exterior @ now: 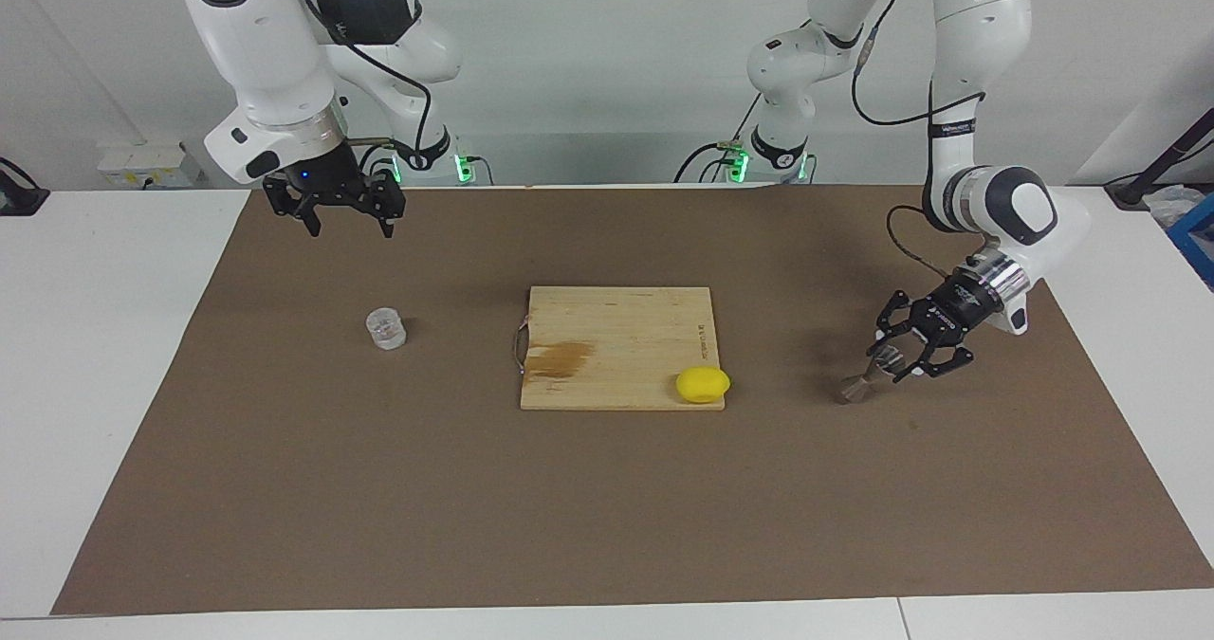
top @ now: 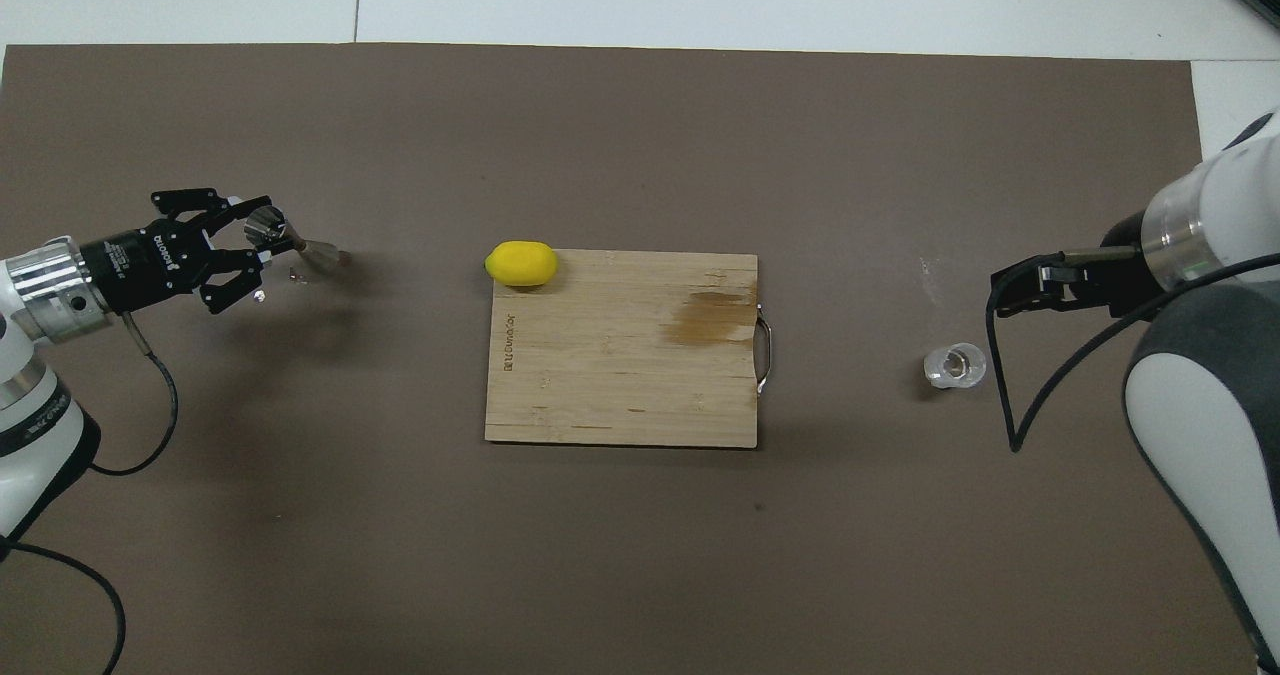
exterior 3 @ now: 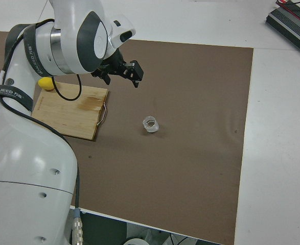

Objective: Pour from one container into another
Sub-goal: 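Carry the metal cup with the left gripper over the cutting board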

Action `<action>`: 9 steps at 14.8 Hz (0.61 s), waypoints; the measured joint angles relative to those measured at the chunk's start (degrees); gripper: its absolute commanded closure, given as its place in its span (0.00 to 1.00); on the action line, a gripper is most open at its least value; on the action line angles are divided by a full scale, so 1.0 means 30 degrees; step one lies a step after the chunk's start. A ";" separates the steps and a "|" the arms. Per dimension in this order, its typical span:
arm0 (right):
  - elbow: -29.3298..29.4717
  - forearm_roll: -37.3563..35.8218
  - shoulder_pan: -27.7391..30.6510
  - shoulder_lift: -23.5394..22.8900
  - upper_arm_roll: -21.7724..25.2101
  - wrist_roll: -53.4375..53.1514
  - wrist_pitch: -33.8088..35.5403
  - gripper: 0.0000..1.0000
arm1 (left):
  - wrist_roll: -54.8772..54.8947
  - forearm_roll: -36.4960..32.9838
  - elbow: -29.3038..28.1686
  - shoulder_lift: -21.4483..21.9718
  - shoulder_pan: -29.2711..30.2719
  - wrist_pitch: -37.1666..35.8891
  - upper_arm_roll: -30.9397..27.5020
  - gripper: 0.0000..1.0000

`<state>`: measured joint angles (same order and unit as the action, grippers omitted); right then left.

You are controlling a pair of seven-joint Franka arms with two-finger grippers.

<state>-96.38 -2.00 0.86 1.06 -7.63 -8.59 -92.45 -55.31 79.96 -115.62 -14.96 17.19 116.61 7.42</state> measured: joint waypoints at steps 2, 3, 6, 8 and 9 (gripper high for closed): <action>0.0000 0.0000 0.0000 0.0000 0.0000 0.0000 0.0000 0.00 | -0.1265 0.0009 0.1080 0.0010 -0.1445 0.0010 0.0035 1.00; 0.0000 0.0000 0.0000 0.0000 0.0000 0.0000 0.0000 0.00 | -0.1830 0.0012 0.1582 0.0026 -0.2305 0.0197 0.0052 1.00; 0.0000 0.0000 0.0000 0.0000 0.0000 0.0000 0.0000 0.00 | -0.3764 0.0030 0.2644 0.0080 -0.5194 0.1321 0.0102 1.00; 0.0000 0.0000 0.0000 0.0000 0.0000 0.0000 0.0000 0.00 | -0.4560 0.0068 0.3007 0.0088 -0.7023 0.2278 0.0129 1.00; 0.0000 0.0000 0.0000 0.0000 0.0000 0.0000 0.0000 0.00 | -0.4674 0.0159 0.3054 0.0091 -0.7864 0.2971 0.0156 1.00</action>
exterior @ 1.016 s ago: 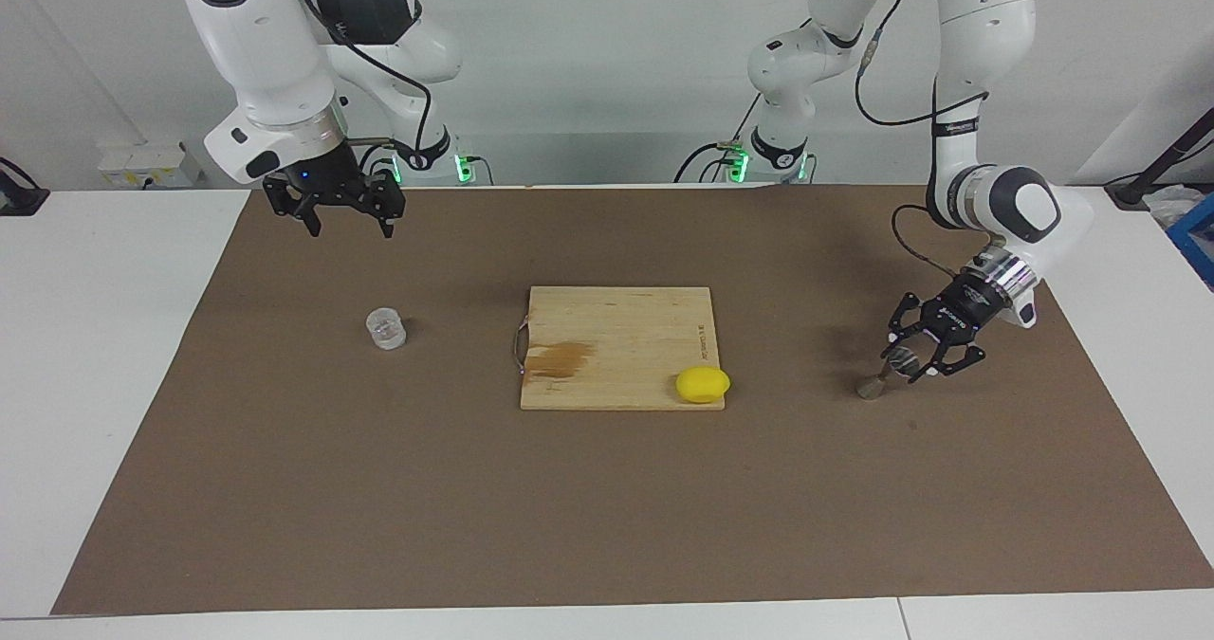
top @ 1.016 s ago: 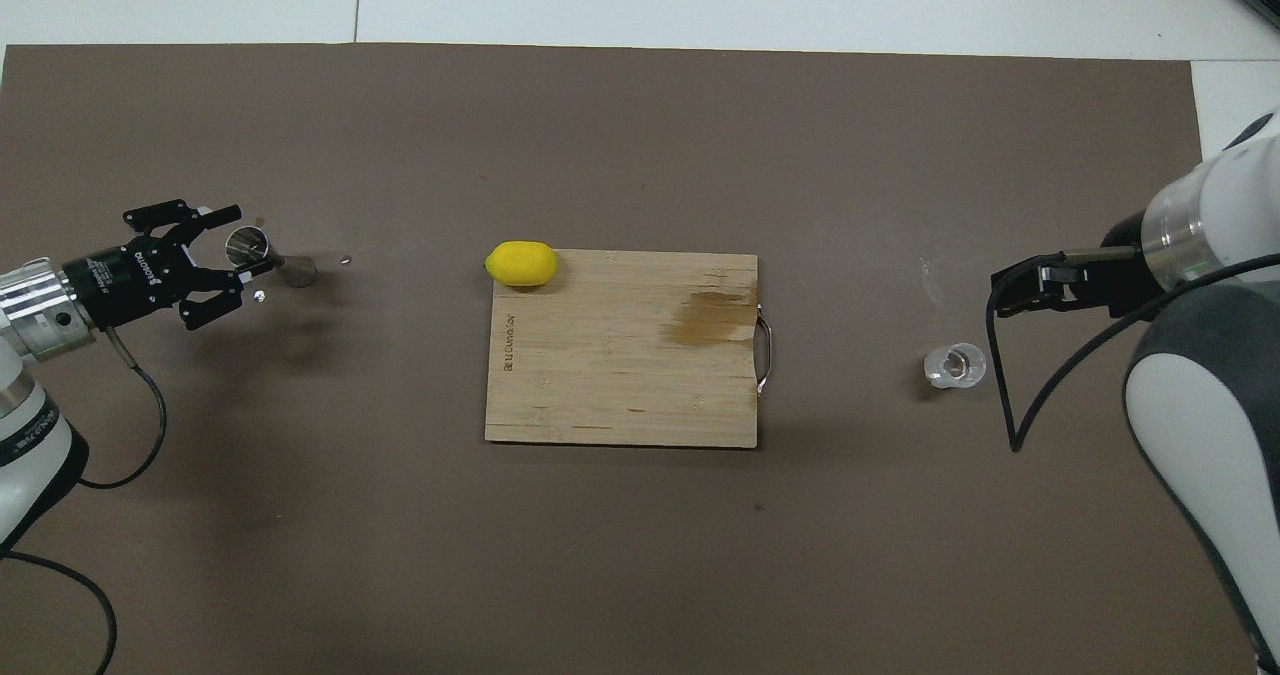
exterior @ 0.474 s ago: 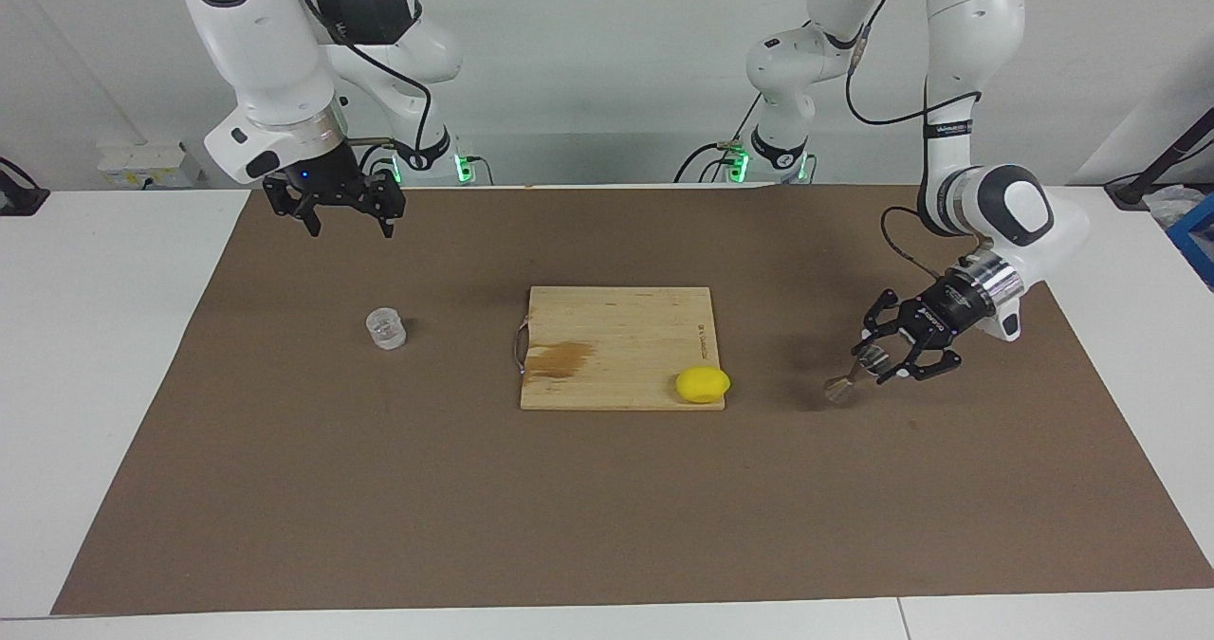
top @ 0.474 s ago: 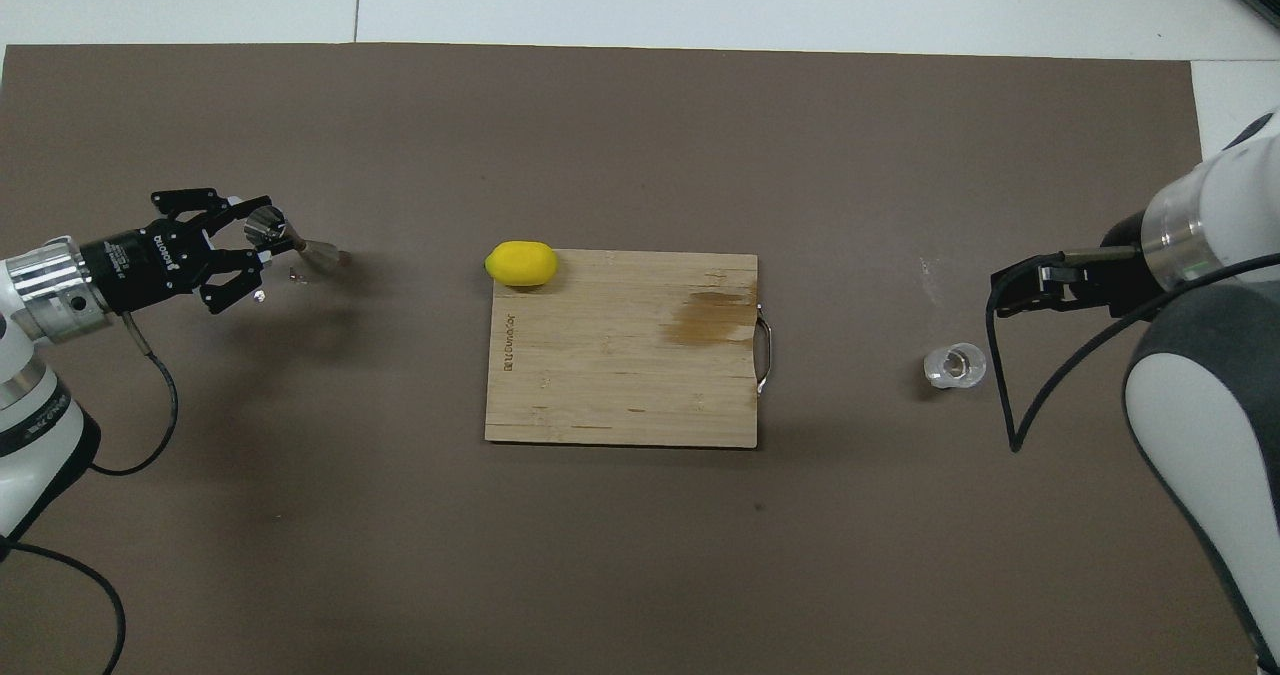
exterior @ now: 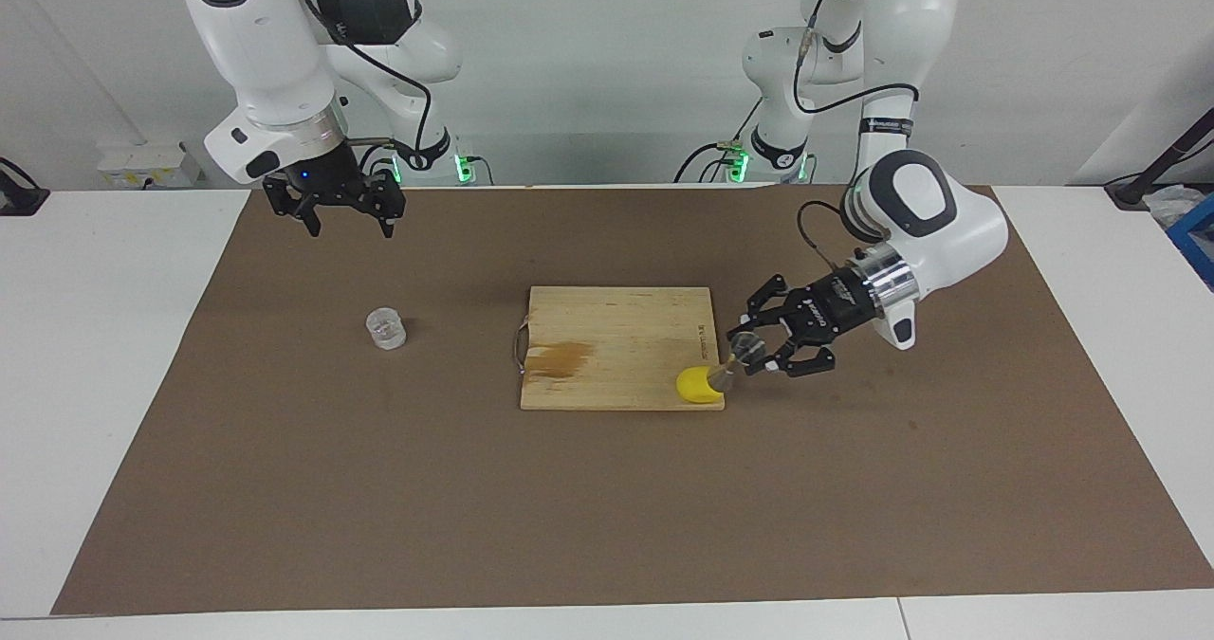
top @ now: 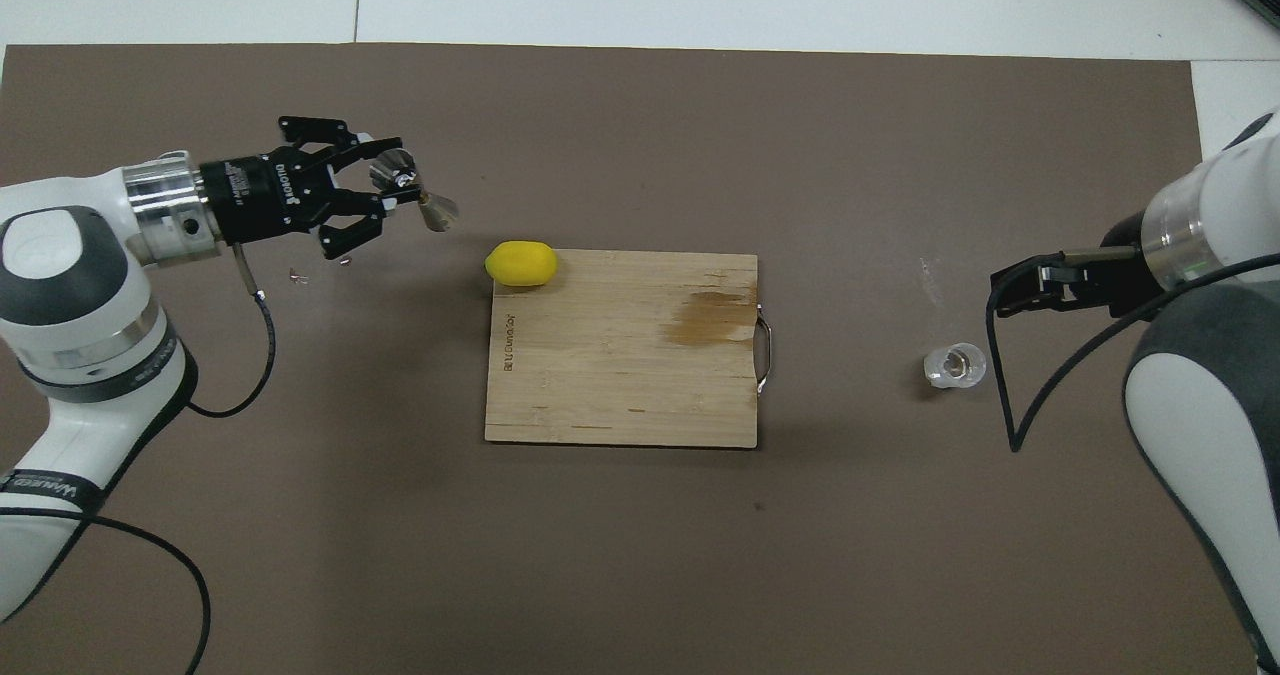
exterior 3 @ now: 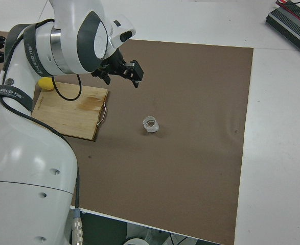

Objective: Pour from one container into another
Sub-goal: 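Carry the metal cup with the left gripper over the cutting board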

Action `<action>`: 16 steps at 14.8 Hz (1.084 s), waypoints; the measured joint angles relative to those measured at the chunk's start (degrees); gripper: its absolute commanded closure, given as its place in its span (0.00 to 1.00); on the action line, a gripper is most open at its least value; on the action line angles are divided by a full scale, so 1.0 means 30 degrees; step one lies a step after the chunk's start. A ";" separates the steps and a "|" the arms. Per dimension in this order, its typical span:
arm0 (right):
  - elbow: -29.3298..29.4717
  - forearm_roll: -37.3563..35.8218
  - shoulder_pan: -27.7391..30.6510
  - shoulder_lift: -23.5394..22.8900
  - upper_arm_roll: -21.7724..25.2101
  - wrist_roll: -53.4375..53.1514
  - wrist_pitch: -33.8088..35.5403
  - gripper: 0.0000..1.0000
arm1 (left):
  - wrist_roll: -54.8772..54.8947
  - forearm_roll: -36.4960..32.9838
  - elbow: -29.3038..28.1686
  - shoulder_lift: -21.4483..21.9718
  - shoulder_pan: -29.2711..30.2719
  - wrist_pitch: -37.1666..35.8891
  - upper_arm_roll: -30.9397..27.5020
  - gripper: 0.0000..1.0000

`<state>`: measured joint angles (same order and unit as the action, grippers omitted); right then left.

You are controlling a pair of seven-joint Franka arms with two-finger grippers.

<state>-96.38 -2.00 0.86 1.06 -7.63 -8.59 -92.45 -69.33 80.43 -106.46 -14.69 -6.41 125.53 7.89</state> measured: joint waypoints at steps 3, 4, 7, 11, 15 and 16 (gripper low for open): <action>0.0000 0.0000 0.0000 0.0000 0.0000 0.0000 0.0000 0.00 | -0.0042 0.1601 -0.0047 -0.0061 -0.2617 0.2537 0.0044 1.00; 0.0000 0.0000 0.0000 0.0000 0.0000 0.0000 0.0000 0.00 | -0.0041 0.2220 -0.0068 -0.0094 -0.3474 0.3329 0.0056 1.00; 0.0000 0.0000 0.0000 0.0000 0.0000 0.0000 0.0000 0.00 | -0.0041 0.3407 -0.0228 -0.0260 -0.6083 0.5832 0.0068 1.00; 0.0000 0.0000 0.0000 0.0000 -0.0001 0.0000 0.0000 0.00 | 0.0833 0.3933 -0.0625 -0.0826 -0.7983 0.7491 0.0043 1.00; 0.0000 0.0000 0.0001 0.0000 0.0000 0.0000 0.0000 0.00 | 0.5221 0.6348 -0.0808 -0.1191 -0.8142 0.7484 0.0006 1.00; -0.0001 0.0000 0.0003 0.0000 0.0000 0.0000 -0.0021 0.00 | 0.5811 0.6773 -0.0918 -0.1197 -0.8244 0.7485 0.0004 1.00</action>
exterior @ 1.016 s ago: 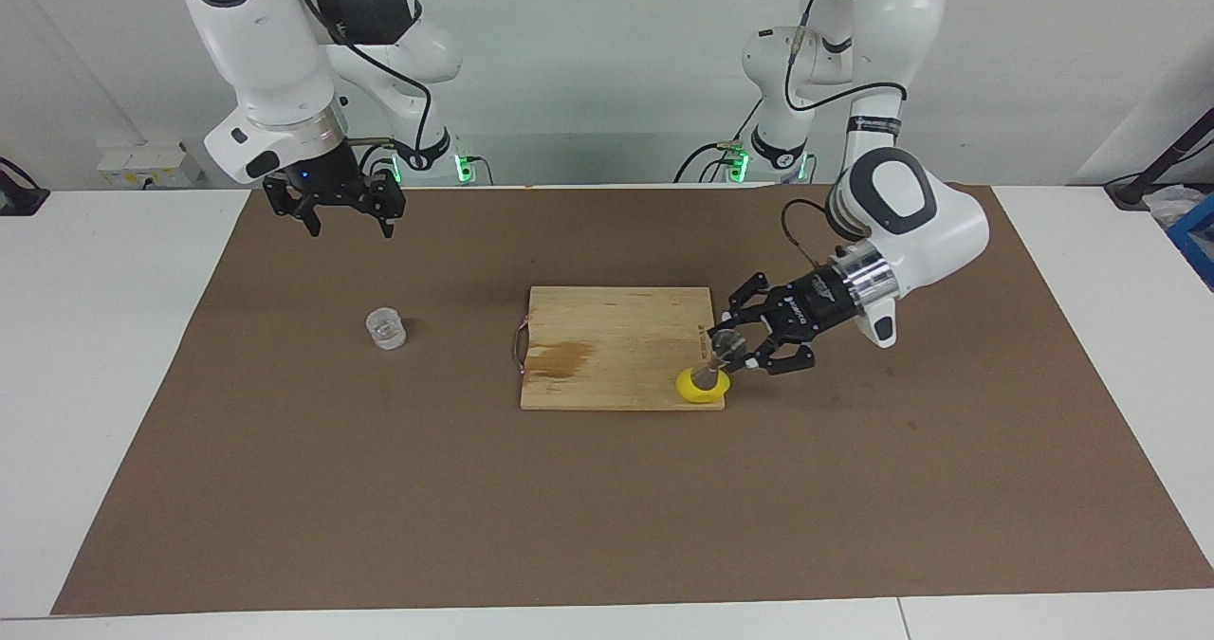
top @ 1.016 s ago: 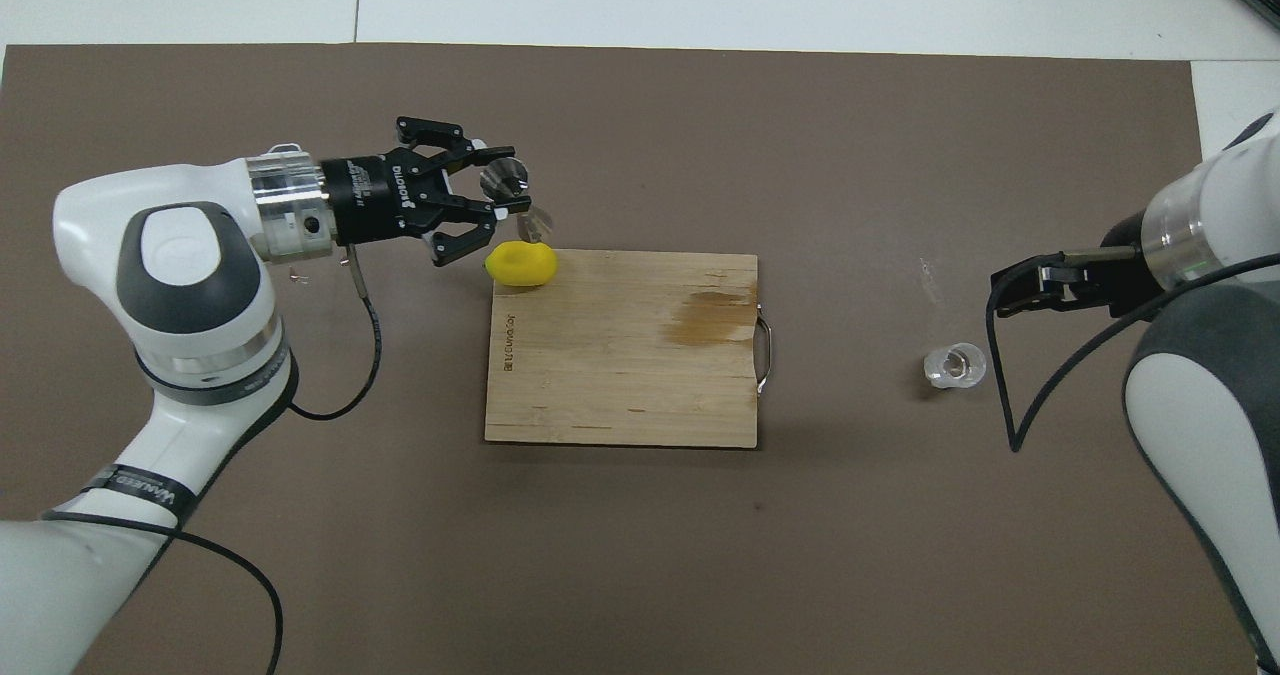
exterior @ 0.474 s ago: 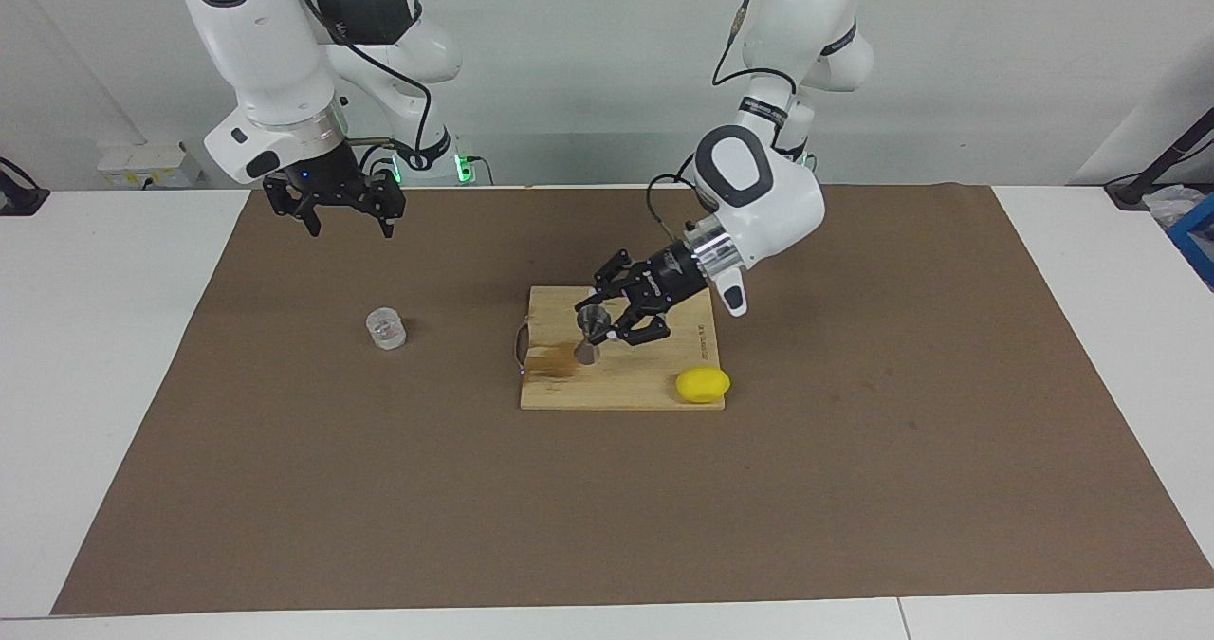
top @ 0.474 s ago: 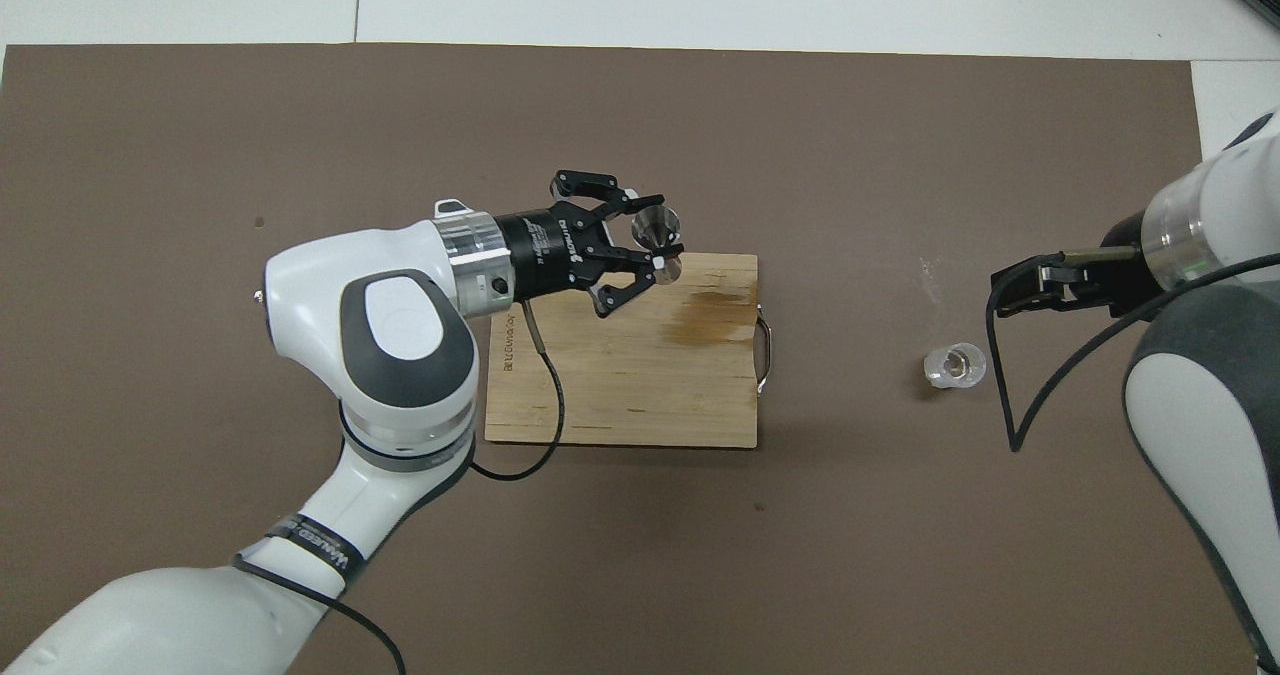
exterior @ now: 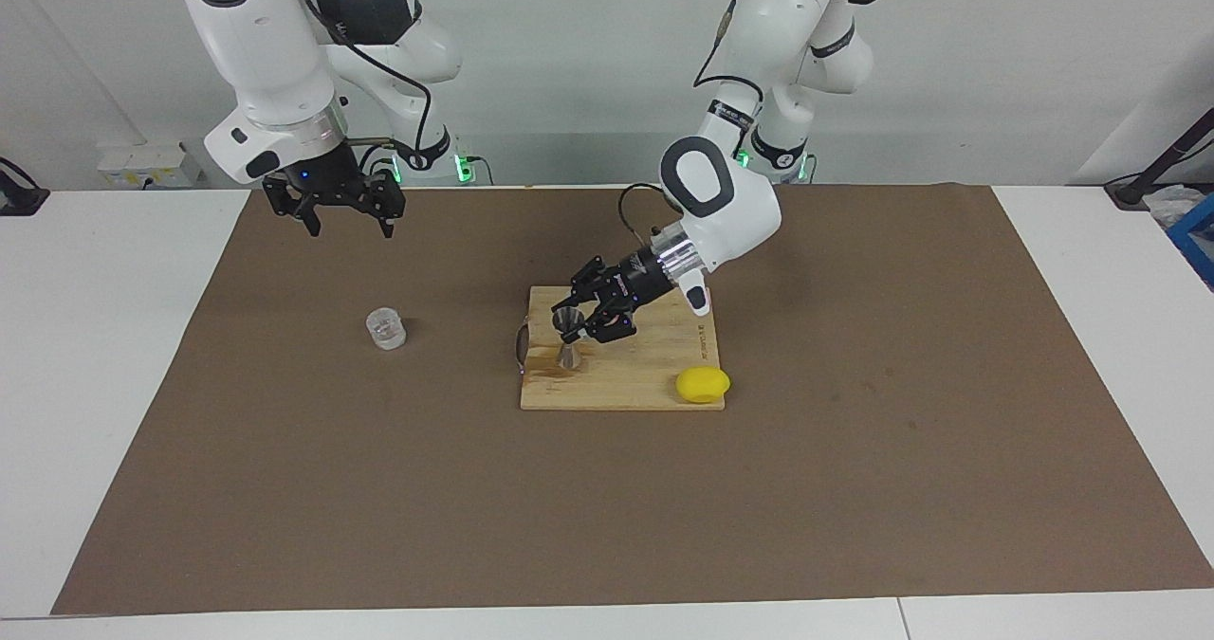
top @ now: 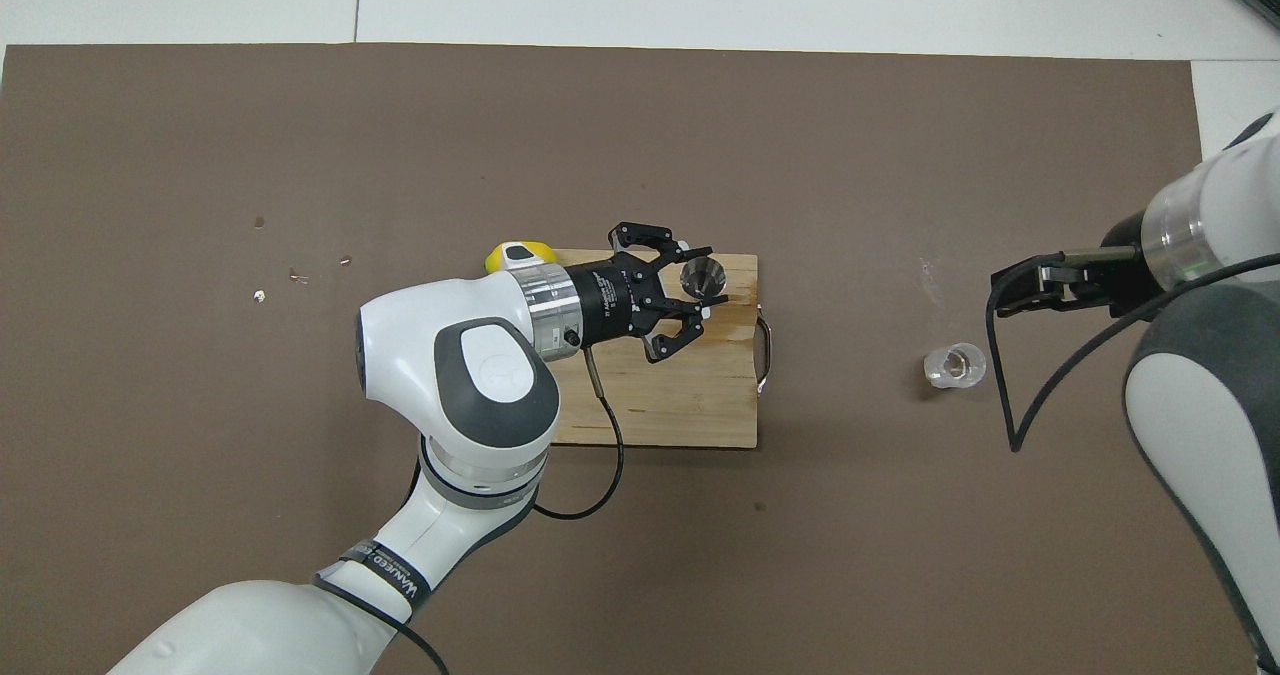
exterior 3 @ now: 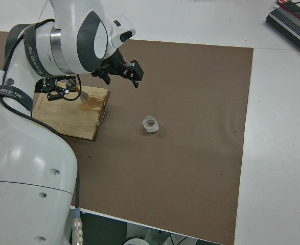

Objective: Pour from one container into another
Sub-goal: 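Carry the metal cup with the left gripper over the cutting board, then lower the metal cup onto the board while the right gripper reaches the glass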

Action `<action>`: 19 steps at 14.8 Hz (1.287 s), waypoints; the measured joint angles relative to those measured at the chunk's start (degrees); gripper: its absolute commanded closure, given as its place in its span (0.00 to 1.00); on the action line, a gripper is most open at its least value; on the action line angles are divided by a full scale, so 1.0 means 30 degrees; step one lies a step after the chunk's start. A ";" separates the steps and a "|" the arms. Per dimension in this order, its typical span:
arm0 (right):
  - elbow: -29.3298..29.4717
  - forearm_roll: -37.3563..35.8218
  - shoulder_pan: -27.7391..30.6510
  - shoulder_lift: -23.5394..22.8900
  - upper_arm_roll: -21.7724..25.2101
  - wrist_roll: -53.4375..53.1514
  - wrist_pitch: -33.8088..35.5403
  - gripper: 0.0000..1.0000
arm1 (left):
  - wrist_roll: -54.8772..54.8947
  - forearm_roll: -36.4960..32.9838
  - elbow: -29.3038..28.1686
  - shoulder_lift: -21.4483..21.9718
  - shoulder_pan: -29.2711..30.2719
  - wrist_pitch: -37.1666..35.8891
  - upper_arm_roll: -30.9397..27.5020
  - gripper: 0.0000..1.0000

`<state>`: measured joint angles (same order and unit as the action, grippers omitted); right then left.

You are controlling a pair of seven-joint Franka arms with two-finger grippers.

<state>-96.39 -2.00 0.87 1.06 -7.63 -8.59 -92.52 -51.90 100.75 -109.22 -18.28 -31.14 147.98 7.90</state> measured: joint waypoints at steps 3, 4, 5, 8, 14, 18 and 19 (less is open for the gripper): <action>0.0000 0.0000 0.0049 0.0000 0.0025 0.0000 -0.0216 0.00 | 0.0428 0.0279 -0.0186 -0.0063 -0.0113 0.0000 0.0015 1.00; 0.0000 0.0000 0.0050 0.0000 0.0030 0.0000 -0.0227 0.00 | 0.0467 0.0283 -0.0198 -0.0135 -0.0176 0.0000 0.0009 1.00; 0.0000 0.0000 0.0049 0.0000 0.0029 0.0000 -0.0229 0.00 | 0.0484 0.0284 -0.0199 -0.0210 -0.0270 0.0000 -0.0001 1.00; -0.0007 0.0000 0.0067 0.0000 0.0034 0.0000 -0.0280 0.00 | 0.0507 0.0322 -0.0198 -0.0340 -0.0491 0.0000 -0.0012 1.00; -0.0297 0.0000 0.0092 -0.0007 0.0078 -0.0641 -0.1619 0.14 | 0.1000 0.0405 -0.0197 -0.0676 -0.0545 0.0000 -0.0011 1.00; -0.0565 0.0001 0.0073 -0.0026 0.0057 -0.4946 -0.1879 0.04 | 0.1022 0.0416 -0.0192 -0.0732 -0.0545 -0.0001 -0.0011 0.46; -0.0768 0.0001 0.0079 -0.0038 0.0058 -0.6296 -0.1973 0.00 | 0.1032 0.0417 -0.0192 -0.0732 -0.0550 -0.0001 -0.0010 0.08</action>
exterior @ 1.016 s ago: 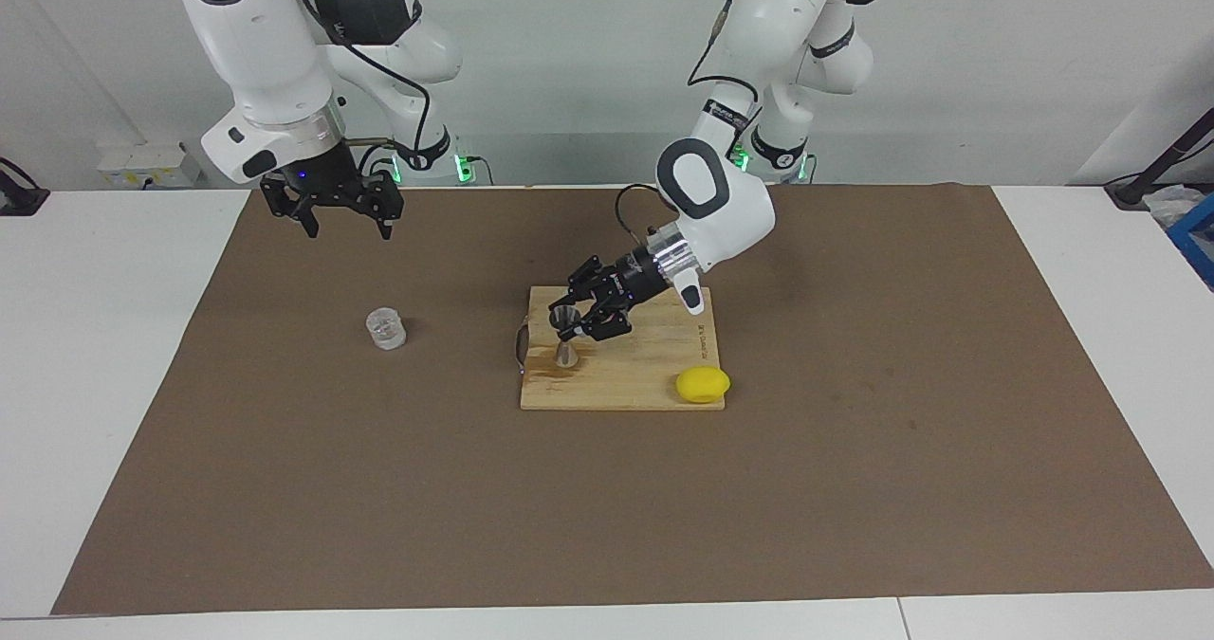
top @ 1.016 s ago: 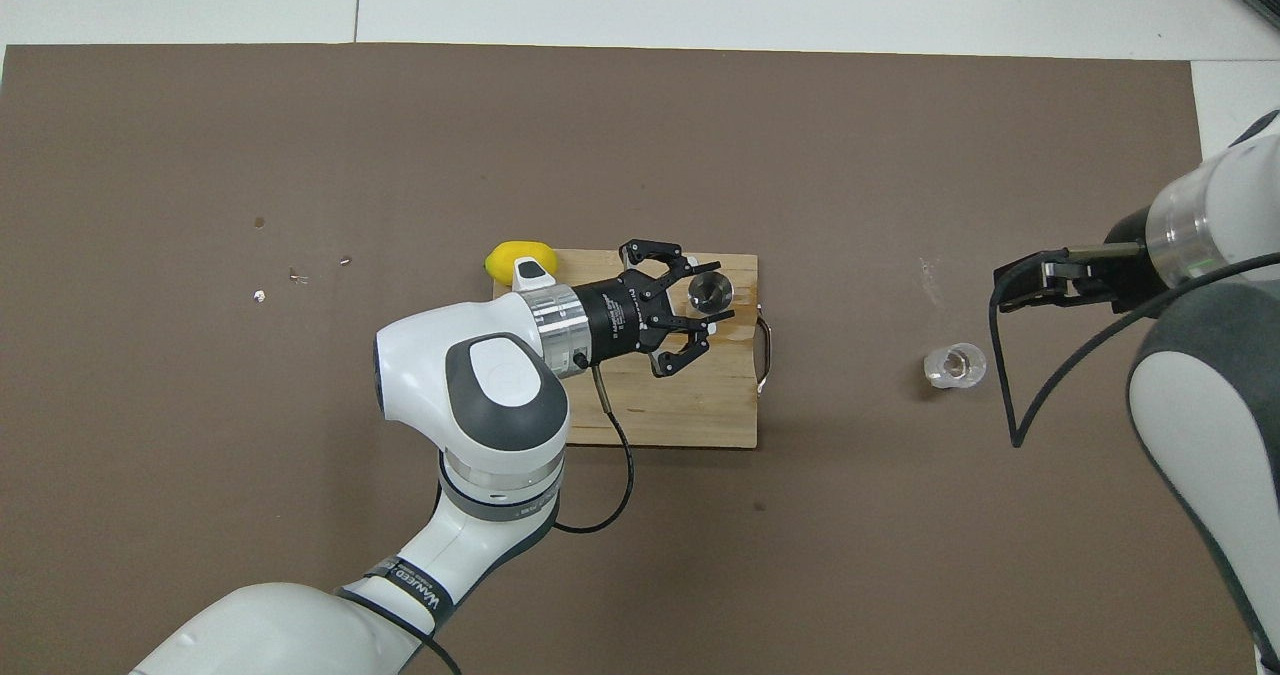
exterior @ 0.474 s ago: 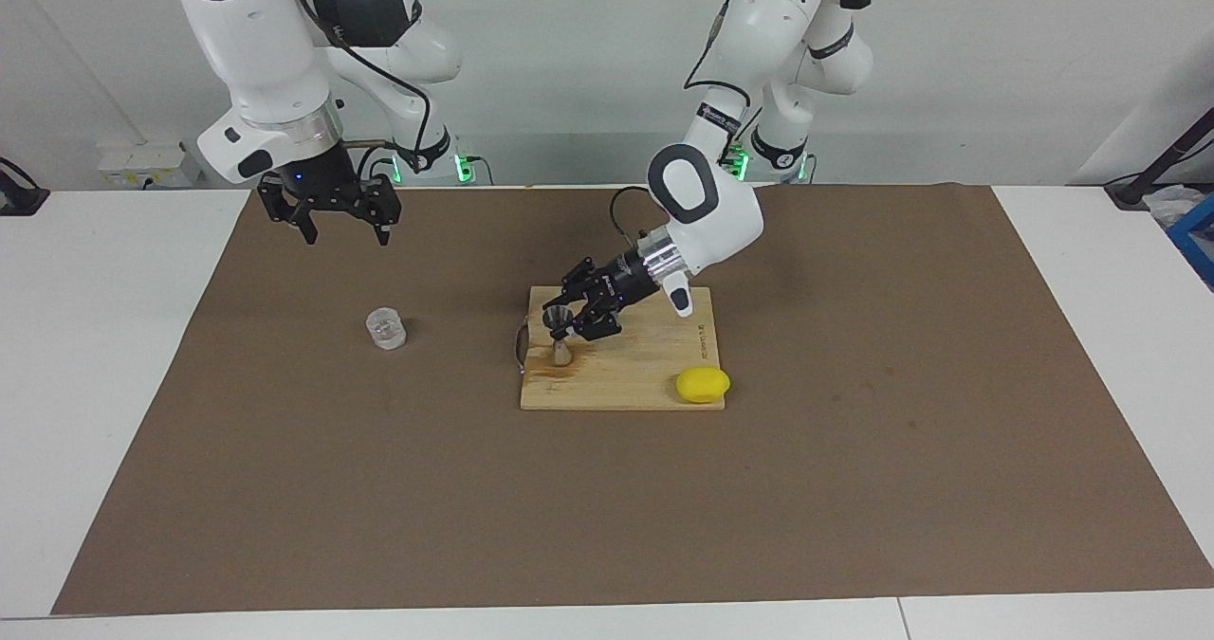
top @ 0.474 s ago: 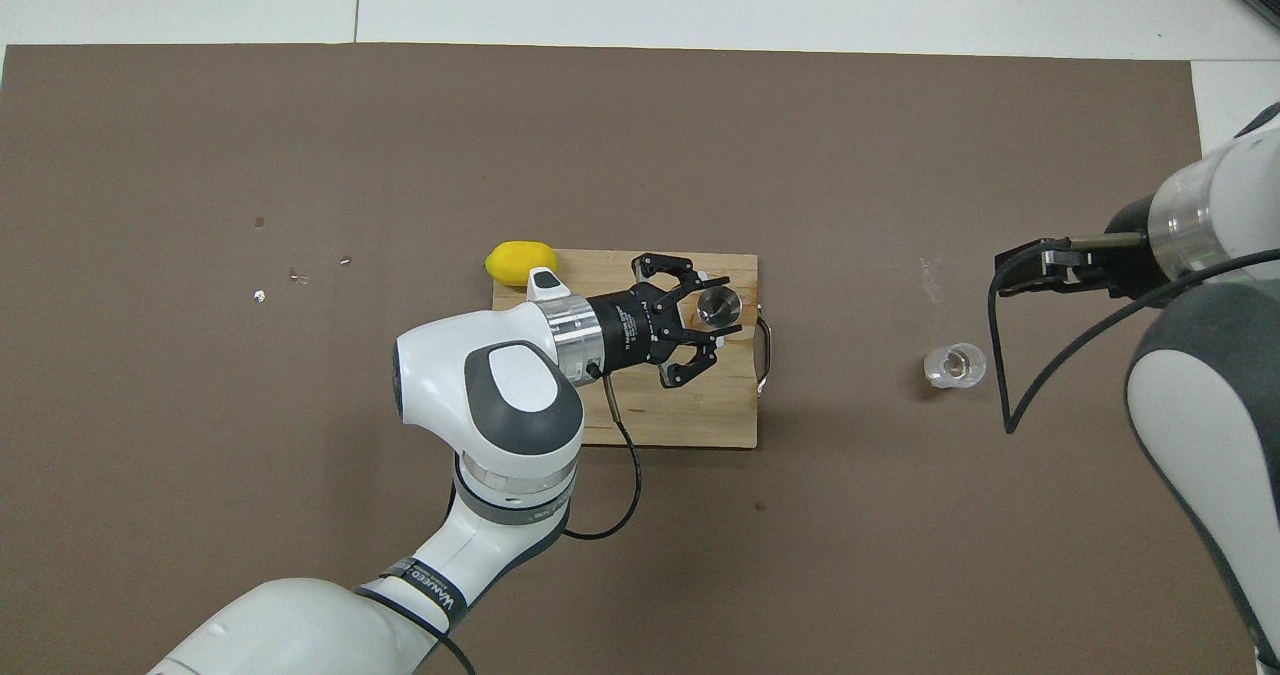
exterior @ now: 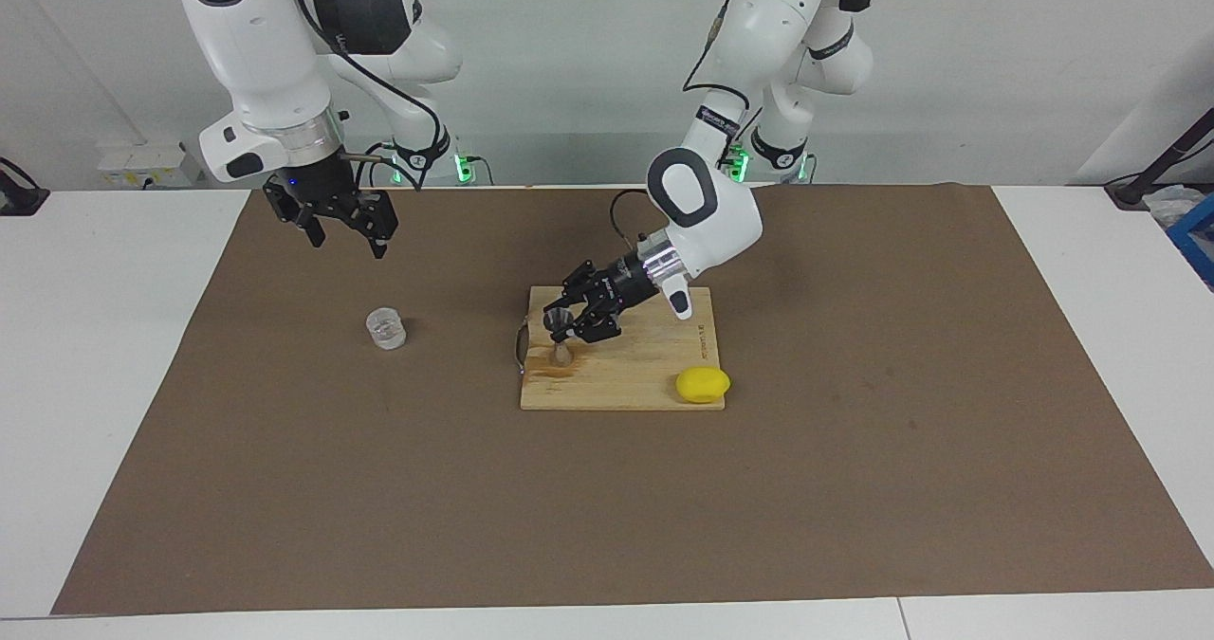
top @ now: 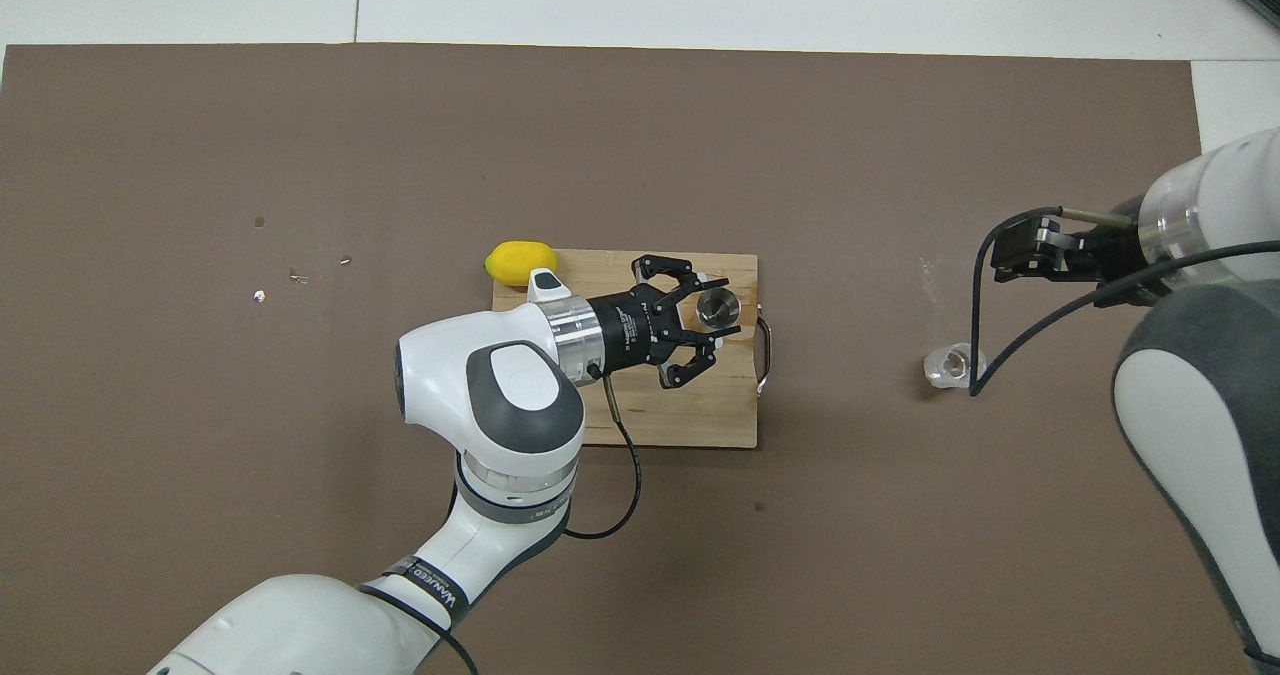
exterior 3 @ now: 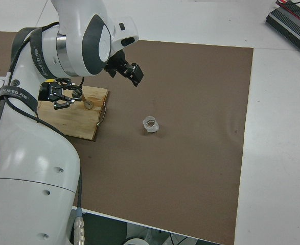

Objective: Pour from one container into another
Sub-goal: 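Lower the metal cup onto the board while the right gripper reaches the glass, then retract the left gripper while the right gripper grasps the glass cup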

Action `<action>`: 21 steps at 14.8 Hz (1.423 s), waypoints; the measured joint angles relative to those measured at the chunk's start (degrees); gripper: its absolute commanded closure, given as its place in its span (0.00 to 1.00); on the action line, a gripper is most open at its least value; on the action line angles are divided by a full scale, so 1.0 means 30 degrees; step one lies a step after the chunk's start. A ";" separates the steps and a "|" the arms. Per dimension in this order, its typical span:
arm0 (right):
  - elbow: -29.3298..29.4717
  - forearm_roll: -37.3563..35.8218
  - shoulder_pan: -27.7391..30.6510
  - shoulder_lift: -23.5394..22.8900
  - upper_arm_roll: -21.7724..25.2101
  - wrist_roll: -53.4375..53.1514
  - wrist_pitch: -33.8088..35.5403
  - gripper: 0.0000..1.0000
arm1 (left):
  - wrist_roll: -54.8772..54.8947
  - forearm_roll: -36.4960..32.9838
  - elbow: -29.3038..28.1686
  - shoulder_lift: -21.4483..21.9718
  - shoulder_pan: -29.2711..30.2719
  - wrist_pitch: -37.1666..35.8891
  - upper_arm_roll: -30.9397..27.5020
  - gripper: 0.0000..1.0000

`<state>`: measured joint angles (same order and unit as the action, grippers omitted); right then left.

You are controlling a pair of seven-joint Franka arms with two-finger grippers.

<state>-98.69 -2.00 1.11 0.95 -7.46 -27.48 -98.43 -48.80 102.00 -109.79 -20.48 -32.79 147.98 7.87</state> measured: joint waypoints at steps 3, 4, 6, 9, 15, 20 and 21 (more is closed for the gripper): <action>-0.0993 0.0377 0.0033 -0.0061 0.0058 -0.3916 -0.0434 0.00 | 0.0025 0.0002 -0.0001 -0.0009 -0.0197 0.0186 -0.0003 0.00; -0.1387 0.0698 0.0067 -0.0066 0.0075 -0.5454 -0.0654 0.00 | 0.0025 0.0006 -0.0001 -0.0013 -0.0279 0.0268 -0.0002 0.00; -0.2131 0.1845 0.0474 -0.0070 0.0083 -0.7927 -0.1379 0.00 | 0.0026 0.0010 0.0006 -0.0013 -0.0361 0.0304 -0.0005 0.00; -0.3152 0.3665 0.1744 -0.0203 0.0114 -0.9871 -0.2081 0.00 | 0.0026 0.0011 0.0210 0.0093 -0.0387 0.0314 -0.0044 0.00; -0.4752 0.7806 0.4272 -0.2023 0.0174 -1.0240 -0.3215 0.00 | -0.0996 -0.0394 0.0457 0.1677 -0.0313 0.0317 -0.0258 0.00; -0.6871 1.0733 0.5598 -0.2658 0.0186 -0.8798 -0.4921 0.00 | -0.1811 -0.5141 0.0441 0.2897 0.1561 0.0173 -0.0467 0.00; -0.7036 1.1087 0.5779 -0.2773 0.0179 -0.8744 -0.5057 0.00 | -0.1889 -0.6541 0.0442 0.3053 0.2035 0.0001 -0.0480 0.00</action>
<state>-119.80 31.26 18.45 -7.37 -6.92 -53.71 -113.60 -54.47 82.38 -108.47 -11.32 -26.68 147.98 6.43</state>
